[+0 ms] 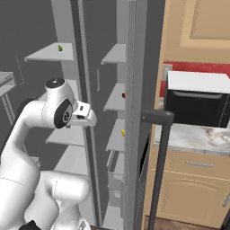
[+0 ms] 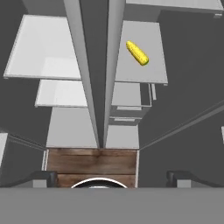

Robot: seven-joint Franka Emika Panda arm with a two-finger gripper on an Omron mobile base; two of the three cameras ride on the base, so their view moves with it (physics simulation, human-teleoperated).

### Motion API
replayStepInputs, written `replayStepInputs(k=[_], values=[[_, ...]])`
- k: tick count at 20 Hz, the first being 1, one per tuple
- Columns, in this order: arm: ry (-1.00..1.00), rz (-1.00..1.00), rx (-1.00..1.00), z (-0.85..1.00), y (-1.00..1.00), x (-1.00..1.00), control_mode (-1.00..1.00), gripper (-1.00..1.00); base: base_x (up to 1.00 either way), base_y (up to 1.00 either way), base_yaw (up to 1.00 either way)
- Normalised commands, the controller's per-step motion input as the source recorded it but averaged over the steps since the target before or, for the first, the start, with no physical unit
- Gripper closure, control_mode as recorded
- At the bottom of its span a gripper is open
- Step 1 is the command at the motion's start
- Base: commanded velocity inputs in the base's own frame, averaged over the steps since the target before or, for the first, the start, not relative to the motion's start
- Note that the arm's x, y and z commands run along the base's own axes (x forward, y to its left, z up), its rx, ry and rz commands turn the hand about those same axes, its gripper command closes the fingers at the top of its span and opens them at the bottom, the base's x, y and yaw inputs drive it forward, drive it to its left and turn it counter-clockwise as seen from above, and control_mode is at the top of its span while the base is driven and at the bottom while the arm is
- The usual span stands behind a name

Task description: Pick up the frozen chicken drumstick from the freezer, place it on any shelf in the fridge, and close the fridge and freezer doors when done.

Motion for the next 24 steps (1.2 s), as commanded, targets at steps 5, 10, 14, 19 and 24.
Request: replayStepInputs(k=[5, 10, 14, 19, 24], values=[[0.0, 0.0, 0.0, 0.0, 0.0, 0.0, 1.0, -1.0, 0.26, -0.3, 0.0], [0.0, 0.0, 0.0, 0.0, 0.0, 0.0, 1.0, -1.0, 0.26, -0.39, 0.0], [0.0, 0.0, 0.0, 0.0, 0.0, 0.0, 1.0, -1.0, 0.29, -0.34, 0.0], [0.0, 0.0, 0.0, 0.0, 0.0, 0.0, 1.0, -1.0, 0.46, -0.26, 0.0], [0.0, 0.0, 0.0, 0.0, 0.0, 0.0, 1.0, -1.0, 0.59, -0.16, 0.0]])
